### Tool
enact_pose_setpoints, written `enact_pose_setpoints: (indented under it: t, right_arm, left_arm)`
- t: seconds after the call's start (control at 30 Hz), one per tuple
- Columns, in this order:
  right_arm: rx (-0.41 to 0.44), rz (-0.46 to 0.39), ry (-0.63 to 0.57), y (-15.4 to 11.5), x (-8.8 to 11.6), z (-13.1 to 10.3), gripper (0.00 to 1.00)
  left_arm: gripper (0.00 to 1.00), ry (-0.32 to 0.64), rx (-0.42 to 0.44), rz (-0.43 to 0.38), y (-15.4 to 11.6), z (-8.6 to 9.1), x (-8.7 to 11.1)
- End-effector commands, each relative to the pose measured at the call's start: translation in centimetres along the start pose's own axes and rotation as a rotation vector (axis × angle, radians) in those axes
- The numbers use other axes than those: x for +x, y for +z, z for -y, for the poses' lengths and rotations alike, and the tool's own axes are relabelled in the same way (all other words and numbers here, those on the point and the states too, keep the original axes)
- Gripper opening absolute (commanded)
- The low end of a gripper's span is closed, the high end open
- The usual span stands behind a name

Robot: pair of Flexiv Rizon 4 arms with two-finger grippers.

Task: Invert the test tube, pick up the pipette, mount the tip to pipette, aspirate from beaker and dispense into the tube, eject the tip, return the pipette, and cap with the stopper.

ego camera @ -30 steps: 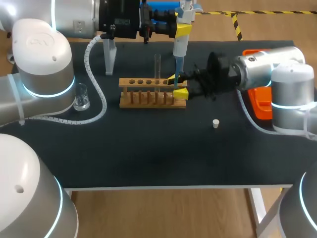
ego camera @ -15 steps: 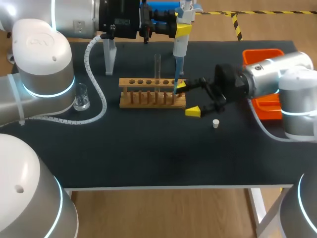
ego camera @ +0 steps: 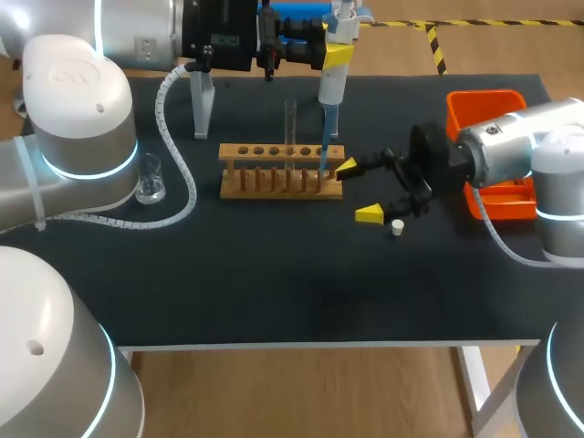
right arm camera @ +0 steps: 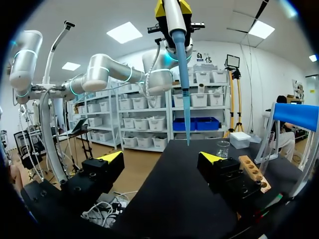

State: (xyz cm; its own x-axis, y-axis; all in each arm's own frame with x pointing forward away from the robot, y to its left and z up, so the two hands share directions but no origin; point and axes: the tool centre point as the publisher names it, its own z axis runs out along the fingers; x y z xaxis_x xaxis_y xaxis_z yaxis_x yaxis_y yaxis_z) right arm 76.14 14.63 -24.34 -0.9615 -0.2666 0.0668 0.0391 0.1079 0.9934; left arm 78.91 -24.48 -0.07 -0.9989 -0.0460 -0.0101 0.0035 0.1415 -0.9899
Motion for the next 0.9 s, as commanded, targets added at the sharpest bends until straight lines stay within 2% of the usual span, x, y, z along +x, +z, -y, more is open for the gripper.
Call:
enact_pose_setpoints:
  t: [0.03,0.6,0.9]
  right_arm:
    - [0.003,0.001,0.0,0.0,0.1,-0.1,1.0]
    - [0.003,0.001,0.0,0.0,0.1,-0.1,1.0]
    - [0.003,0.001,0.0,0.0,0.1,-0.1,1.0]
  left_arm:
    - [0.0,0.001,0.001,-0.002,-0.1,0.0,0.0]
    - [0.0,0.001,0.001,-0.002,-0.1,0.0,0.0]
    - [0.0,0.027,-0.036,0.087,-7.4,-2.2,-2.7]
